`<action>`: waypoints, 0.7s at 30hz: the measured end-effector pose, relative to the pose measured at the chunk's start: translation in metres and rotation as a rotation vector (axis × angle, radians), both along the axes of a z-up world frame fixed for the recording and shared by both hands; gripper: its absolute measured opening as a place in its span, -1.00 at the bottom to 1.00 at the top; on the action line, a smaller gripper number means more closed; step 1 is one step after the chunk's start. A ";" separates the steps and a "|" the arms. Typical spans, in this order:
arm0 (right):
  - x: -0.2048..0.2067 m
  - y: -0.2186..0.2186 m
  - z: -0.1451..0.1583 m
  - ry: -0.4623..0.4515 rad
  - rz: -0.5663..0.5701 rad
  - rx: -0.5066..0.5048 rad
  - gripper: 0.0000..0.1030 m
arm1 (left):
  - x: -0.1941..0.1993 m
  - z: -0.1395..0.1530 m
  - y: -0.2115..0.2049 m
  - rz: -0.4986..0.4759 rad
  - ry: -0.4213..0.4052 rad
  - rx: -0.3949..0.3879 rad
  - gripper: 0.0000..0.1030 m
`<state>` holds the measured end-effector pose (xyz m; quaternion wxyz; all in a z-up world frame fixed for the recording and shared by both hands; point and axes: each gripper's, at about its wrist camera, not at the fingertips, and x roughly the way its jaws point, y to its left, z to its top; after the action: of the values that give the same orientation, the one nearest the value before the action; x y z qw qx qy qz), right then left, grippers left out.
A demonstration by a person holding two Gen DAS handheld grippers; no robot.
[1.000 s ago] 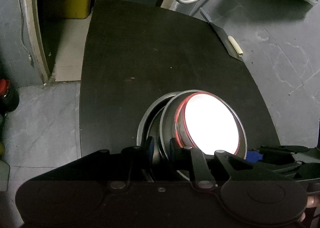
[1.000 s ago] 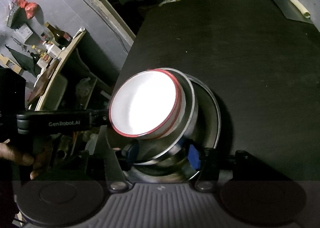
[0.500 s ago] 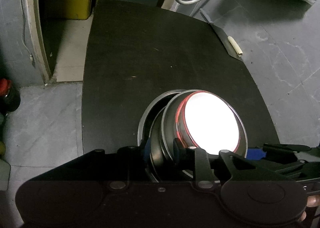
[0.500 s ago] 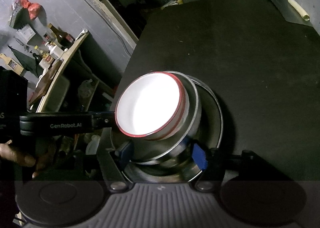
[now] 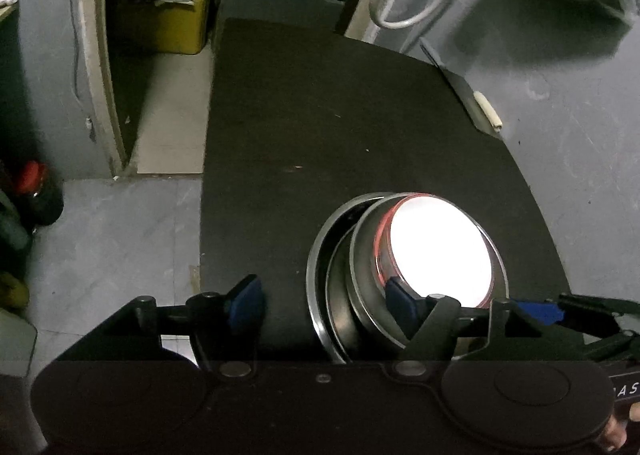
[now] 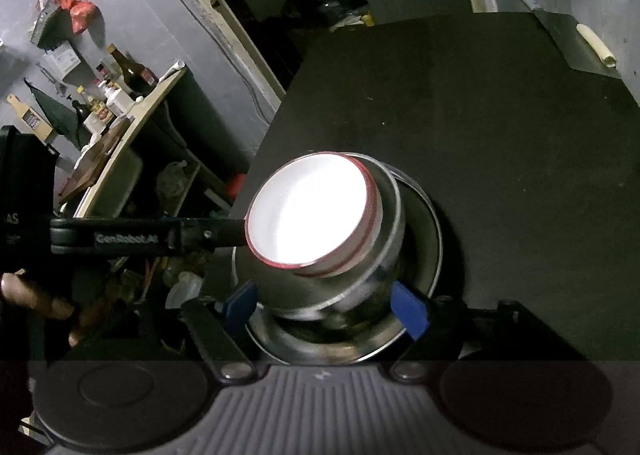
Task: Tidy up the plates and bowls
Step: 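Open both tools and release the saucepan rim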
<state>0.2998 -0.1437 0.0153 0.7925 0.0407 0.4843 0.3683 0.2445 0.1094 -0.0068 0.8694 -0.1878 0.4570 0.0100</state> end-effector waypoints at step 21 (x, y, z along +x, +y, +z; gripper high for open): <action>-0.011 -0.009 0.013 -0.075 0.005 0.014 0.69 | -0.028 0.014 -0.009 0.061 -0.057 0.017 0.77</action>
<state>0.2886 -0.1529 0.0287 0.8090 0.0310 0.4516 0.3750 0.2163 0.1008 0.0076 0.8828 -0.1944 0.4262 0.0348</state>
